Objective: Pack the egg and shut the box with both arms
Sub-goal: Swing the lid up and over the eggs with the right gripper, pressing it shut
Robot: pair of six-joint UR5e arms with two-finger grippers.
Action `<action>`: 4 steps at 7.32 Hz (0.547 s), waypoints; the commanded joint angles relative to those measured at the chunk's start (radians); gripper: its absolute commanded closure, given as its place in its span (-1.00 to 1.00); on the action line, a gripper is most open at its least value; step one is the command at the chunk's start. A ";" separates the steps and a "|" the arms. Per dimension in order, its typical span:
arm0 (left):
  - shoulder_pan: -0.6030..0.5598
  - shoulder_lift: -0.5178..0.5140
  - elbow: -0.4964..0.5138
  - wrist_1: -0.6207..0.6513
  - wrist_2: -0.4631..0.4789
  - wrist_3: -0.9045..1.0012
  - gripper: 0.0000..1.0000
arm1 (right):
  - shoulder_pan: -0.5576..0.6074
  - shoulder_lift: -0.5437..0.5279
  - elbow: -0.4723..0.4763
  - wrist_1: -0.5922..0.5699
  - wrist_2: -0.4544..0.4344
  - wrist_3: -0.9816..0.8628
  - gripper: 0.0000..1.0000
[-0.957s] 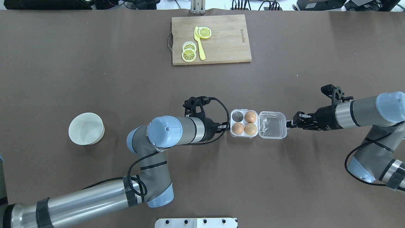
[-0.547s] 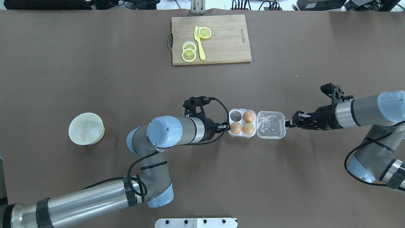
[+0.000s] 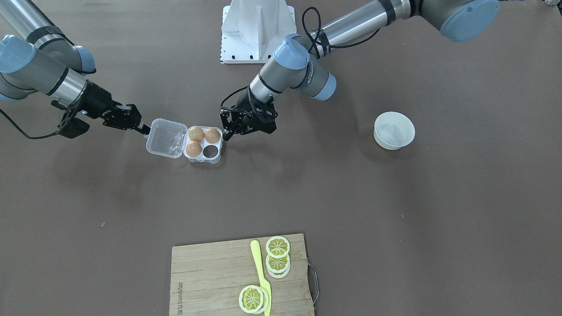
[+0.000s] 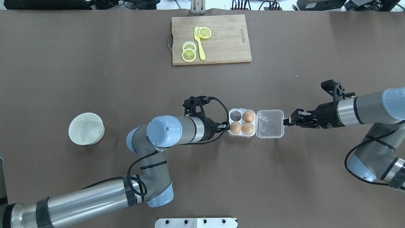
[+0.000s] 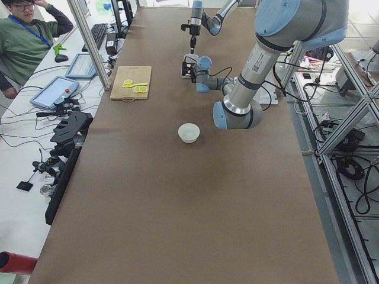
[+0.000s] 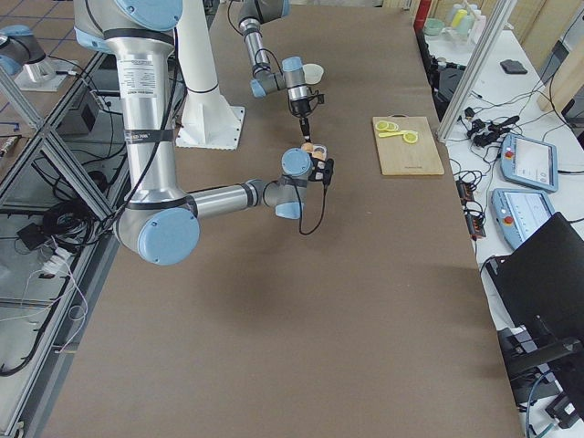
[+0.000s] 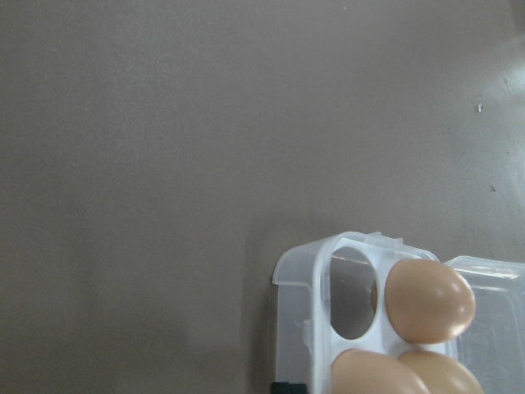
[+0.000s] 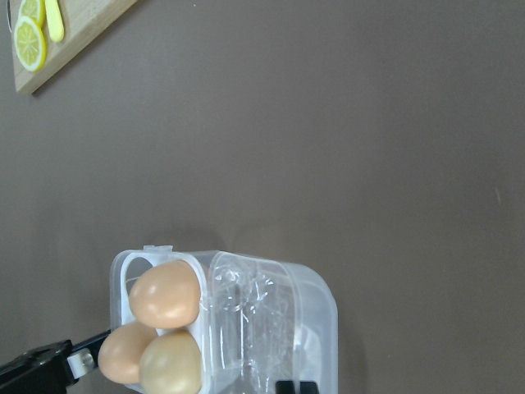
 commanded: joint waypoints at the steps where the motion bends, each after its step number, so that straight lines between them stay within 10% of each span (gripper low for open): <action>1: 0.000 0.009 -0.014 -0.001 0.000 0.000 1.00 | 0.017 0.000 0.023 -0.002 0.018 0.005 1.00; 4: 0.001 0.017 -0.017 -0.001 0.000 -0.002 1.00 | 0.028 0.004 0.038 -0.003 0.029 0.008 0.95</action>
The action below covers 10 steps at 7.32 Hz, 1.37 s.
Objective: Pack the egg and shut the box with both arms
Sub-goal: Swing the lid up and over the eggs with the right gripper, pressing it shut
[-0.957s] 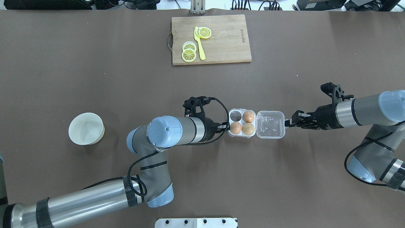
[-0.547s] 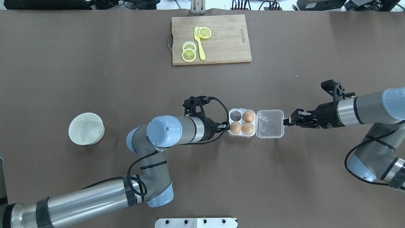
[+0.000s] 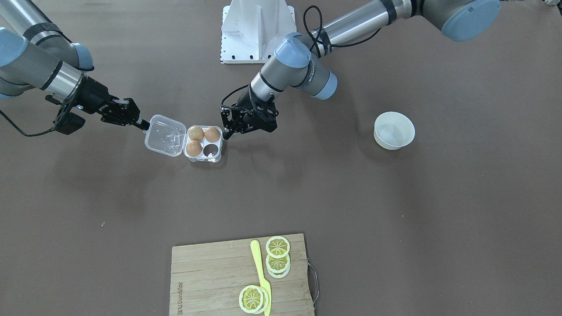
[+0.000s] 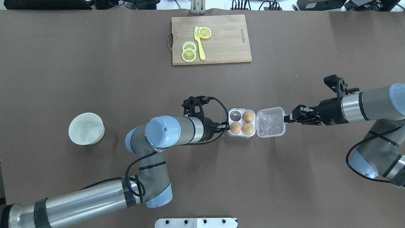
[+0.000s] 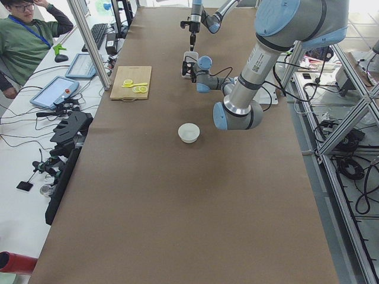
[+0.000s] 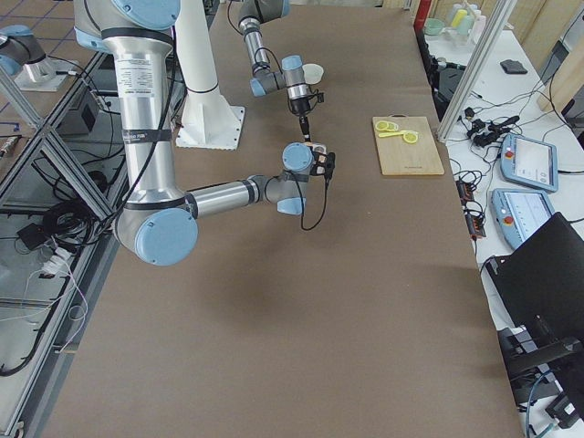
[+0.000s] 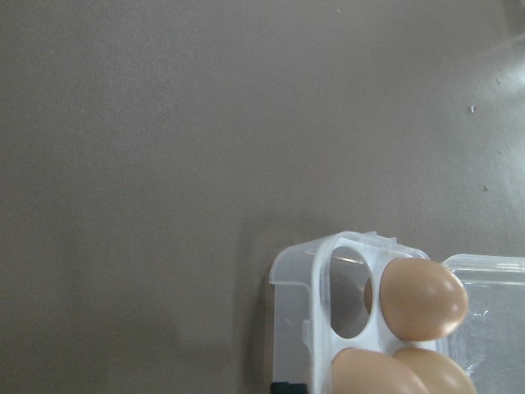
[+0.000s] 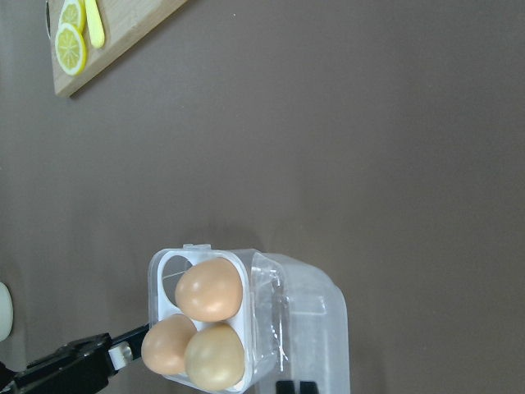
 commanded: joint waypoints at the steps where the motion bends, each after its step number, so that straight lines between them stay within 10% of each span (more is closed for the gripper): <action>1: 0.001 0.005 -0.001 0.000 -0.001 -0.001 1.00 | 0.006 0.000 0.028 -0.030 0.004 0.001 0.95; 10: 0.004 0.005 -0.001 0.000 -0.001 -0.002 1.00 | -0.028 0.138 0.153 -0.374 -0.010 0.036 0.79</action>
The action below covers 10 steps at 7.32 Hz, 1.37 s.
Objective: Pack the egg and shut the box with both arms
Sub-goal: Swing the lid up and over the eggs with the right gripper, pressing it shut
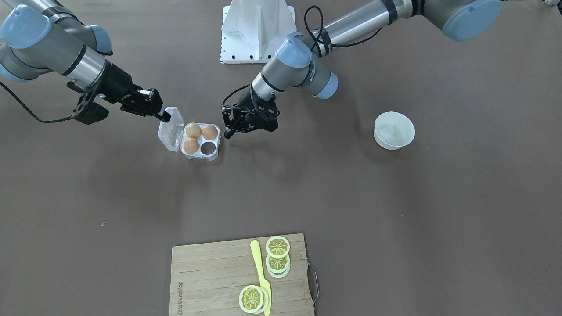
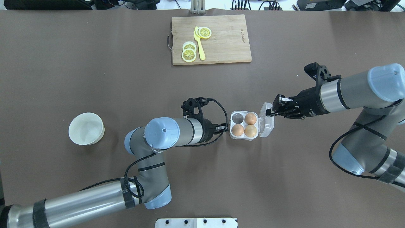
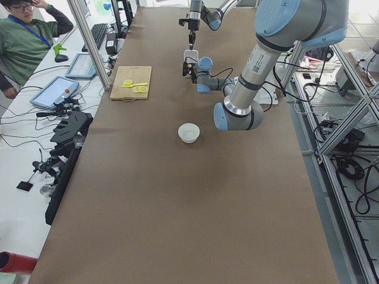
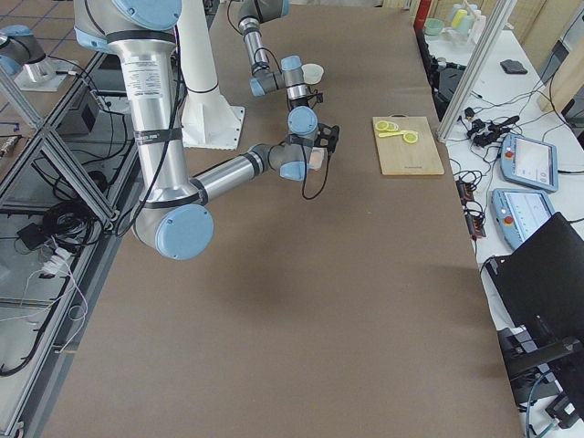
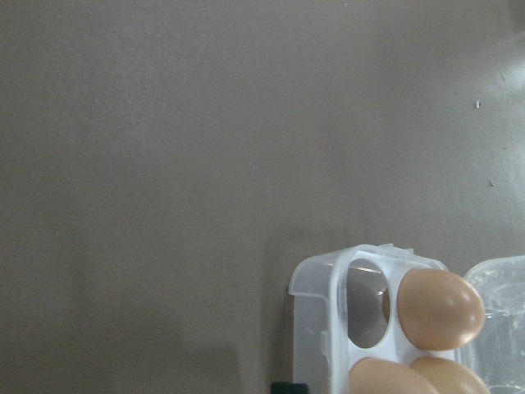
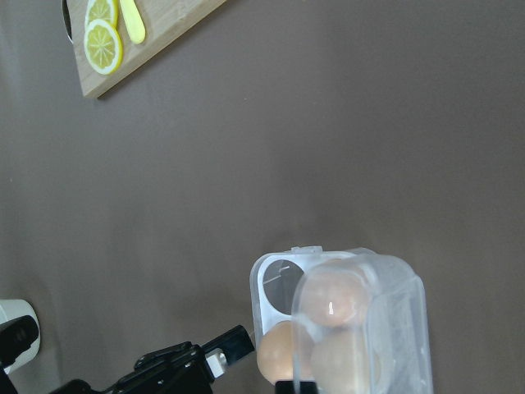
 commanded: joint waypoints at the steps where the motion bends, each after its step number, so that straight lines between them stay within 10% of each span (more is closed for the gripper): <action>1: 0.000 0.000 0.001 0.001 0.000 0.000 1.00 | -0.013 0.055 0.001 -0.070 -0.005 0.009 0.77; 10: 0.000 -0.002 -0.003 0.001 0.000 -0.002 1.00 | -0.148 0.168 -0.018 -0.196 -0.180 0.031 0.52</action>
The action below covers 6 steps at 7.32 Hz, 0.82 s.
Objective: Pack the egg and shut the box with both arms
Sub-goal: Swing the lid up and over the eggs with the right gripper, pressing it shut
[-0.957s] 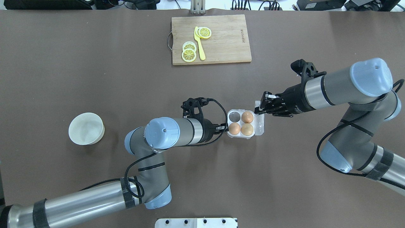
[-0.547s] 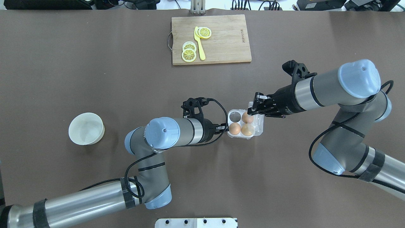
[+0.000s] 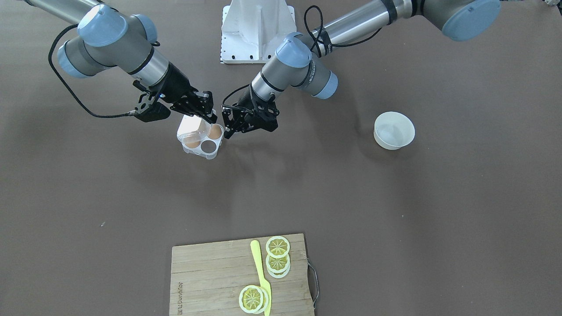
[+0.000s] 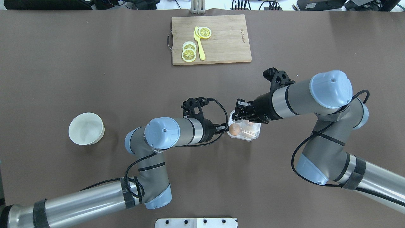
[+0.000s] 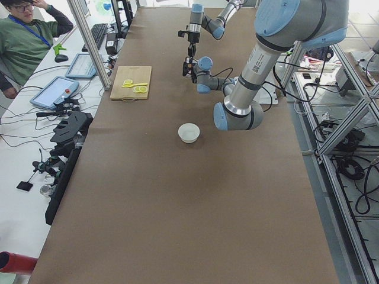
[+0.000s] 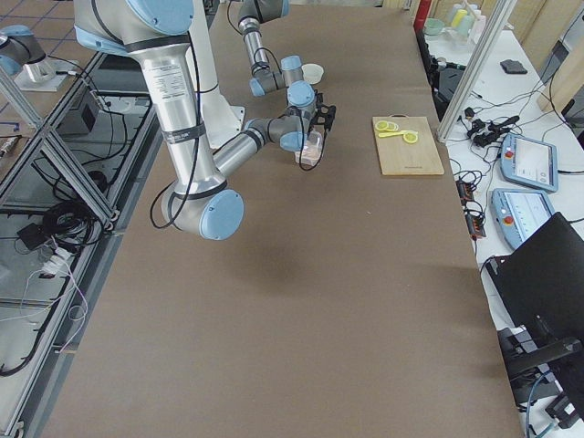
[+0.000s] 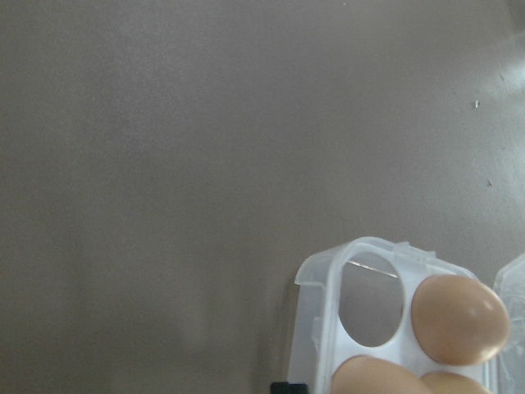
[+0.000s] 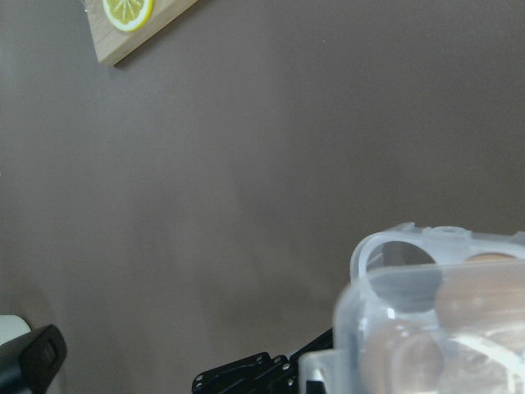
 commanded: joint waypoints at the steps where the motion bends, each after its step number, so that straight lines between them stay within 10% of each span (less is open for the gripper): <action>1: 0.000 0.000 -0.005 0.002 0.001 -0.001 1.00 | -0.007 0.001 -0.002 -0.002 -0.009 0.000 0.37; 5: -0.002 0.000 -0.008 0.002 0.000 0.004 1.00 | -0.007 0.001 -0.002 -0.002 -0.007 0.000 0.24; 6: -0.003 0.000 -0.014 0.006 0.000 0.007 1.00 | -0.007 0.005 -0.002 -0.002 -0.009 0.000 -0.50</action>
